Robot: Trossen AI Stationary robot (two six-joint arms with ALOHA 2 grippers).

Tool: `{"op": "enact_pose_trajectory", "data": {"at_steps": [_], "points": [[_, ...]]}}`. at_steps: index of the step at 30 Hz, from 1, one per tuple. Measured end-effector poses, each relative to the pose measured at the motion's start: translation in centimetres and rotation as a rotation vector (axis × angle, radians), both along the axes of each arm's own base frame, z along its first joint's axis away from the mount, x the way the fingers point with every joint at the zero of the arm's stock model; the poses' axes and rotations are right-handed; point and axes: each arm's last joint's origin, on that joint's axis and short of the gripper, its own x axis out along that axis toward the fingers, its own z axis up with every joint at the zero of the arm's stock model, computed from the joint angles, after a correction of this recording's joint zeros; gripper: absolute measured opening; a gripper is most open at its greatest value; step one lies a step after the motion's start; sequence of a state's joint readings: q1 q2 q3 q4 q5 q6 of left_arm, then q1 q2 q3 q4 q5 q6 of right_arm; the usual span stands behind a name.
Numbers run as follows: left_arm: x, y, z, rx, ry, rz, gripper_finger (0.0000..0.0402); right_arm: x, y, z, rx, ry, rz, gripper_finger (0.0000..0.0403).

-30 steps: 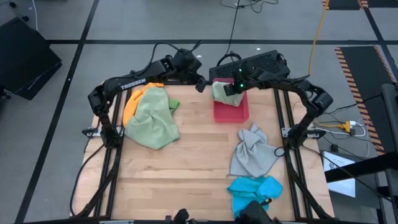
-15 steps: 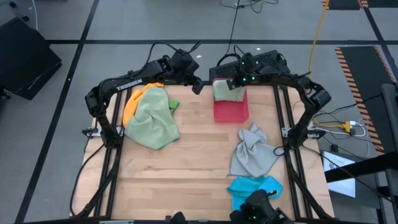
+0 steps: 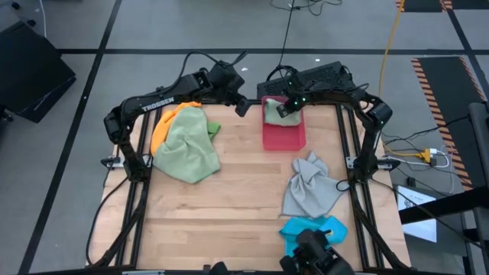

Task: Fold microfiber towels
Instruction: Put the right light green microfiber cloth into the red bin

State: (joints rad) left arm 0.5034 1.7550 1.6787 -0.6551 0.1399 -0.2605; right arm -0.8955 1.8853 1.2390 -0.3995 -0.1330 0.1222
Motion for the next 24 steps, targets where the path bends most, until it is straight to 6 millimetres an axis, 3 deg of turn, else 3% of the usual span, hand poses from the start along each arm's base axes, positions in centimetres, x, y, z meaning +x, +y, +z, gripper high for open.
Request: {"op": "enact_pose_trajectory", "data": {"at_steps": [7,10,15,18,24], "points": [[-0.7,-0.5,0.9,-0.003,-0.011,-0.026,0.0227,-0.6,1.7,6.5,-0.097,-0.162,0.017,0.0000],[-1.0,-0.6,1.3,0.004,-0.012,-0.031,0.0227,0.2,2.7,7.6,-0.093,-0.229,0.067,0.0000],[-1.1,-0.7,1.3,0.003,-0.002,-0.036,0.0227,2.8,3.1,5.6,-0.054,-0.273,0.125,0.0000],[-1.3,-0.8,1.1,0.002,0.020,-0.046,0.0227,3.7,2.8,3.3,-0.002,-0.258,0.097,0.0000],[-1.4,-1.2,0.8,-0.012,0.064,-0.063,0.0227,4.4,2.2,-0.5,0.026,-0.172,0.064,0.0000]]}}
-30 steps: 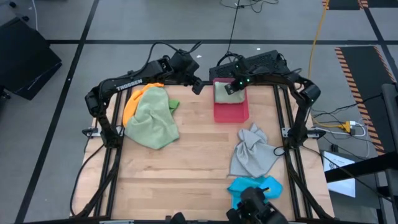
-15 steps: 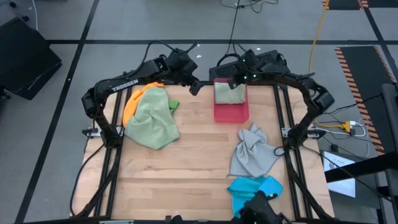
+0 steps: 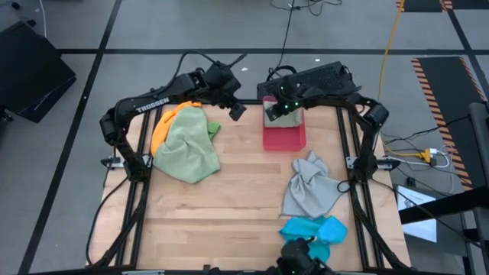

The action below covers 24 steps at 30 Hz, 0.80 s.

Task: Fold microfiber towels
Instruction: Put the right light green microfiber cloth into the red bin

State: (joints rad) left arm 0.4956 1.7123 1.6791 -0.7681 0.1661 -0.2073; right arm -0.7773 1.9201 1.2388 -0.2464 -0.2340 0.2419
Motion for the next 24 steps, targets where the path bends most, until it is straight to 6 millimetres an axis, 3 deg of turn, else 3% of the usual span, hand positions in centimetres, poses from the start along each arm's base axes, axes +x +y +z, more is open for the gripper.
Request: {"op": "enact_pose_trajectory", "data": {"at_steps": [6,13,19,24], "points": [[0.0,0.0,-0.1,0.007,0.010,-0.013,0.0227,0.1,-0.3,-1.3,-0.021,0.047,-0.022,0.0000],[0.0,-0.2,-0.1,-0.023,-0.004,-0.047,0.0227,-0.1,-0.9,-0.9,-0.085,0.059,-0.083,0.0000],[-0.1,-0.4,0.1,-0.050,-0.018,-0.085,0.0227,-0.7,-0.2,2.5,-0.092,-0.006,-0.094,0.0000],[-0.8,-0.9,0.8,-0.042,-0.014,-0.096,0.0227,-3.0,1.4,5.7,-0.024,0.060,-0.123,0.0000]]}}
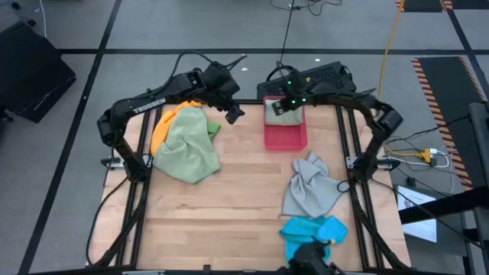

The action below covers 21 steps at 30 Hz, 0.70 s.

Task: Fold microfiber towels
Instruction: Put the right light green microfiber cloth into the red bin

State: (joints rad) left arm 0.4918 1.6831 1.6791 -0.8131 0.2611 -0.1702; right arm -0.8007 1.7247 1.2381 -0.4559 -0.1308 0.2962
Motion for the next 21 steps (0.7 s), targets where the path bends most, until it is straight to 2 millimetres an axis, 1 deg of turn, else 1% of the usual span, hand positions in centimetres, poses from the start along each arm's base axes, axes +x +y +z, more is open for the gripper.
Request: {"op": "enact_pose_trajectory", "data": {"at_steps": [3,6,8,13,16,19,21], "points": [[-0.5,-0.3,0.1,-0.002,0.031,-0.007,0.0227,-1.3,0.6,0.7,0.013,0.086,-0.005,0.0000],[-0.7,-0.5,0.1,0.014,0.051,-0.014,0.0227,-1.8,0.3,0.2,0.018,0.136,0.004,0.0000],[-0.9,-0.5,-0.1,0.007,0.077,-0.017,0.0227,-1.8,-0.2,-0.8,0.018,0.174,0.000,0.0000],[-1.1,-0.7,-0.3,-0.002,0.113,-0.029,0.0227,-1.6,-1.5,-4.2,0.061,0.237,0.025,0.0000],[-1.5,-0.9,-0.3,-0.014,0.135,-0.028,0.0227,-1.6,-1.9,-5.5,0.079,0.259,0.028,0.0000],[-1.8,-1.1,-0.1,-0.017,0.146,-0.029,0.0227,-1.7,-1.9,-5.3,0.086,0.248,0.019,0.0000],[-2.0,-1.2,0.0,-0.020,0.160,-0.028,0.0227,-1.9,-1.6,-4.3,0.075,0.233,0.011,0.0000]]}}
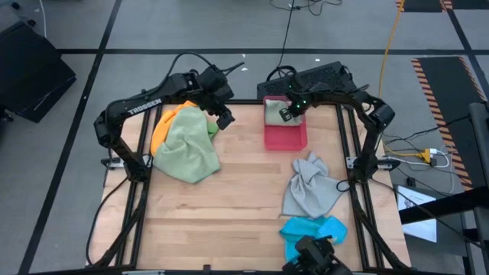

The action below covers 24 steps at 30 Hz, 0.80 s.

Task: Fold microfiber towels
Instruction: Put the right light green microfiber cloth into the red bin

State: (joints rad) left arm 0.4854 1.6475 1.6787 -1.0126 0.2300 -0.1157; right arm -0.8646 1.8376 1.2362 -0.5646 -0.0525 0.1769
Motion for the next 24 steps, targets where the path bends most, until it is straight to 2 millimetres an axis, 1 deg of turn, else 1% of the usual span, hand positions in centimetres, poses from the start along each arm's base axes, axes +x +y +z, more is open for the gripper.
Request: {"op": "enact_pose_trajectory", "data": {"at_steps": [3,5,8,10,12,16,20,24], "points": [[-0.4,-0.1,0.3,0.020,0.013,0.005,0.0227,0.2,0.3,3.0,-0.069,-0.077,-0.020,0.0000],[-0.4,-0.2,0.4,0.022,0.011,0.006,0.0227,0.6,0.6,4.3,-0.092,-0.148,-0.042,0.0000],[-0.5,-0.2,0.3,0.025,0.017,0.003,0.0227,1.9,0.9,5.1,-0.097,-0.252,-0.076,0.0000],[-0.6,-0.2,0.4,0.031,0.014,-0.003,0.0227,3.1,1.0,5.2,-0.108,-0.301,-0.086,0.0000],[-0.5,-0.2,0.4,0.037,0.015,-0.011,0.0227,4.1,1.0,4.6,-0.090,-0.332,-0.093,0.0000],[-0.6,-0.2,0.3,0.033,0.027,-0.015,0.0227,5.6,0.8,2.4,-0.037,-0.372,-0.107,0.0000],[-0.8,-0.3,0.2,0.019,0.052,-0.013,0.0227,6.2,0.1,0.3,-0.024,-0.366,-0.130,0.0000],[-0.9,-0.4,0.1,0.015,0.060,-0.012,0.0227,6.3,-0.8,-2.1,-0.008,-0.349,-0.150,0.0000]]}}
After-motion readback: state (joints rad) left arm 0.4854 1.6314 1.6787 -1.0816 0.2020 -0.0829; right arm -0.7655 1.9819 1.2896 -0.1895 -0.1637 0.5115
